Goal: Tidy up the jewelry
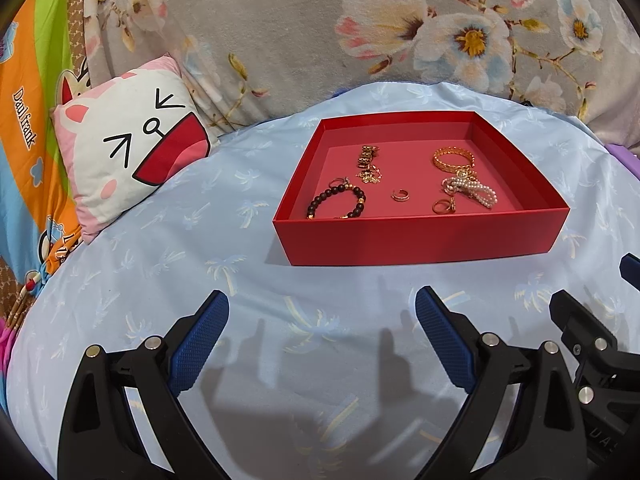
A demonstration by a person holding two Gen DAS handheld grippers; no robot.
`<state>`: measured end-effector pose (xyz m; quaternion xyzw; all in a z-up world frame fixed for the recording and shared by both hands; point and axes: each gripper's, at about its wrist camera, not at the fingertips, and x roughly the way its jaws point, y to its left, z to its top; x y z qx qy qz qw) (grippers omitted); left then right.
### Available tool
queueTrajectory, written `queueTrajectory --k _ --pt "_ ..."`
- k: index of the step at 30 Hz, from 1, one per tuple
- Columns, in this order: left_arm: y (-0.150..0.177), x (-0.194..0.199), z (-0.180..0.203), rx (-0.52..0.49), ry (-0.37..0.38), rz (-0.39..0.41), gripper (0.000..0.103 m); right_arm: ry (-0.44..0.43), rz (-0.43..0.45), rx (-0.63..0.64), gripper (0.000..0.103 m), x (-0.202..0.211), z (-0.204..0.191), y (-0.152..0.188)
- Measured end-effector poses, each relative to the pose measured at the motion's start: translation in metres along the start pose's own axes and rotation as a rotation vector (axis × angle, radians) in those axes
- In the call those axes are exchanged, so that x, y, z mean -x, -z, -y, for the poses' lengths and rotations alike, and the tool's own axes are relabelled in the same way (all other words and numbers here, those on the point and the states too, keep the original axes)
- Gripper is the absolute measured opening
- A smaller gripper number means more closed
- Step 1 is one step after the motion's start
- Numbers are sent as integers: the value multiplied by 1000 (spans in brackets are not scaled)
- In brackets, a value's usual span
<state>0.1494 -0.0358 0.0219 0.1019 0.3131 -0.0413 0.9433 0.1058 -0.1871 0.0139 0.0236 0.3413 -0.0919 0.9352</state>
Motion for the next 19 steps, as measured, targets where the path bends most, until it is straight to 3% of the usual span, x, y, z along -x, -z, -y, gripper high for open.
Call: queueTrajectory --k 19 --pt "0 -2 -5 11 8 -14 91 1 -1 0 87 0 0 0"
